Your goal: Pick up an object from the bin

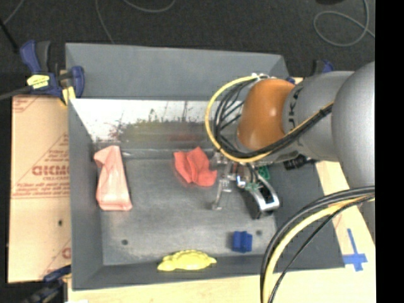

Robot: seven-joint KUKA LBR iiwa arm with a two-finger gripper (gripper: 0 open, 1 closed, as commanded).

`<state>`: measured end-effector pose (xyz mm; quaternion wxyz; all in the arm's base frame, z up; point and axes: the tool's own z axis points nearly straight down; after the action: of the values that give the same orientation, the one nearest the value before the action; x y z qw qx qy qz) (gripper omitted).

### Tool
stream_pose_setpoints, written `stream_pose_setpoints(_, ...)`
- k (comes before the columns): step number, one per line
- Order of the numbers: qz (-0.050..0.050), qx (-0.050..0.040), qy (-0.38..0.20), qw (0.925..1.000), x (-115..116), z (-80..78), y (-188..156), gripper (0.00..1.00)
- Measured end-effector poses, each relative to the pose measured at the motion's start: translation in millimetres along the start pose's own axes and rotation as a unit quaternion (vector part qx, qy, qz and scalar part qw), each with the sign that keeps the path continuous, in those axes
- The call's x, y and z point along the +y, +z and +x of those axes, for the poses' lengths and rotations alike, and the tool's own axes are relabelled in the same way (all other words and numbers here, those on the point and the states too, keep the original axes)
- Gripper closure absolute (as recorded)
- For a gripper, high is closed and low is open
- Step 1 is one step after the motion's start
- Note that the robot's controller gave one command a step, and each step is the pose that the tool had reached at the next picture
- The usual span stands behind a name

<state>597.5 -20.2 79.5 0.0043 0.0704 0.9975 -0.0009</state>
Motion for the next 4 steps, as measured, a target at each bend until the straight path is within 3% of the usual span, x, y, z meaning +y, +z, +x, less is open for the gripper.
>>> stream_pose_setpoints(1,0.0,-0.0025,-0.044,0.999,19.0,-18.0,-2.7,0.0)
stream_pose_setpoints(2,-0.001,-0.0025,-0.058,0.9983,25.0,-21.5,2.6,0.0)
stream_pose_setpoints(3,-0.001,-0.004,0.061,0.9981,34.5,-12.2,6.4,0.0)
stream_pose_setpoints(4,-0.002,-0.0057,0.081,0.9967,47.0,-22.8,6.1,1.0)
